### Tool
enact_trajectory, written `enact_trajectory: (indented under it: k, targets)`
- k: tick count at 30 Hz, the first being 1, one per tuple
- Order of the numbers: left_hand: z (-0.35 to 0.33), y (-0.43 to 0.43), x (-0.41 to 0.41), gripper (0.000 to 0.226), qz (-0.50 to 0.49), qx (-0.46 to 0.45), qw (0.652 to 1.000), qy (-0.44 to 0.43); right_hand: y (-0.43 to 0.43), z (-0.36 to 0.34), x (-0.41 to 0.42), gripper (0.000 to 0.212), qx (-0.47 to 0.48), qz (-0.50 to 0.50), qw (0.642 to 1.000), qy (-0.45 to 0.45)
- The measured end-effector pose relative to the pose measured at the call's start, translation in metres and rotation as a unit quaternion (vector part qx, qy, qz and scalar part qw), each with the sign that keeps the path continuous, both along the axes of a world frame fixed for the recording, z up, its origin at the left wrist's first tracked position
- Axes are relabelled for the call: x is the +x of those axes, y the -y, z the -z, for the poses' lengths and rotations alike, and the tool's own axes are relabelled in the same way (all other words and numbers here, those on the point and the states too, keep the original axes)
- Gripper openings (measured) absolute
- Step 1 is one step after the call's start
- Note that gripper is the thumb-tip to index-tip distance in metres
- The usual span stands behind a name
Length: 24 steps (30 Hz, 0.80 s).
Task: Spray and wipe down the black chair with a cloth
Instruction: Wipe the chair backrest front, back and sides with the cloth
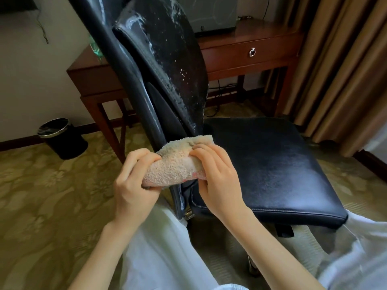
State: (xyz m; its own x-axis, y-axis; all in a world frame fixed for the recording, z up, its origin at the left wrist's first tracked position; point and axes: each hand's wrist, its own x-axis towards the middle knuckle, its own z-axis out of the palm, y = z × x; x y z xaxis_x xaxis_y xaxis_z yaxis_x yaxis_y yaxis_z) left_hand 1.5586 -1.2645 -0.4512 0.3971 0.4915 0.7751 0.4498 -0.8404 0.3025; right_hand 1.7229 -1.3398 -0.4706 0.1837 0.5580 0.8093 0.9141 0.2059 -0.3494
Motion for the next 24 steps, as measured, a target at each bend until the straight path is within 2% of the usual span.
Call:
enact_trajectory:
  k: [6,12,15,19,22,24]
  targets:
    - [0.028,-0.007,-0.001,0.038,0.003,-0.01,0.999,-0.039,0.001,0.04,0.001,0.036,-0.058,0.027,0.998,0.014]
    - [0.077,-0.009,-0.011,0.046,0.05,-0.128,0.987,-0.086,0.004,0.084,-0.007,0.047,-0.146,0.015,0.989,0.005]
    - [0.084,-0.011,-0.014,0.049,0.053,-0.141,0.981,-0.124,0.004,0.097,-0.013,0.04,-0.161,0.009,0.987,-0.026]
    - [0.068,-0.008,-0.015,0.046,0.034,-0.116,0.989,-0.091,0.002,0.083,-0.015,0.048,-0.12,0.004,0.991,-0.055]
    - [0.036,-0.007,-0.012,0.036,0.017,-0.048,0.998,-0.037,-0.001,0.043,-0.013,0.033,-0.016,0.002,0.999,-0.047]
    - [0.008,-0.009,-0.01,0.038,0.004,0.001,1.0,-0.017,-0.006,0.01,-0.009,0.026,0.046,-0.006,0.999,-0.028]
